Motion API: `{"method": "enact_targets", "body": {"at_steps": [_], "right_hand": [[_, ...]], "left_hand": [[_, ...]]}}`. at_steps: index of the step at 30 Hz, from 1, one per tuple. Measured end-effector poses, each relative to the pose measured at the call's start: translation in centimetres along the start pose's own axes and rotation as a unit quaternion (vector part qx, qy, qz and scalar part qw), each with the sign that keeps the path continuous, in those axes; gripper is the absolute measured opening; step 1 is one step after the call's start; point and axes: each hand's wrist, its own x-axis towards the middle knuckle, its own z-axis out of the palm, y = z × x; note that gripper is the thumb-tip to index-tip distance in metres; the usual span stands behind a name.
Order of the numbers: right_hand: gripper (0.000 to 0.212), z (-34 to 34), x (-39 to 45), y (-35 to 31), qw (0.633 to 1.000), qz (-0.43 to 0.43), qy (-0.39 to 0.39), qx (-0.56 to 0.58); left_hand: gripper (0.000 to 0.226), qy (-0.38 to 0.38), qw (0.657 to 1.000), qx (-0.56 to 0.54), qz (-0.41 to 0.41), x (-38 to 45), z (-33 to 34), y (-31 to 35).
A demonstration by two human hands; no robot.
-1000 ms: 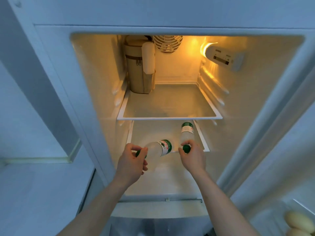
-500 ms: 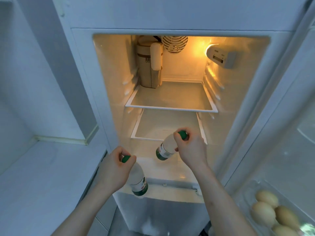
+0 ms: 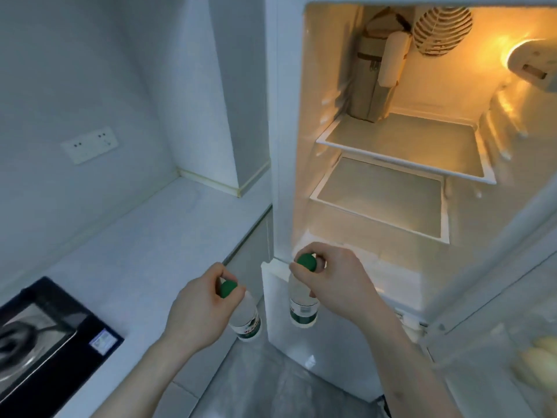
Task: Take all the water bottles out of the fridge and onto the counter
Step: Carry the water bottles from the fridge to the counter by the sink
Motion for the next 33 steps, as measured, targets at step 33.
{"method": "enact_targets", "body": {"at_steps": [33], "right_hand": [[0.009,42.6,-25.8,-33.1,0.803,-0.384,-0.448,-0.079]], "left_hand": [[0.022,0.284,0.872,0.074,-0.391,-45.0,-27.1,-30.4]]}}
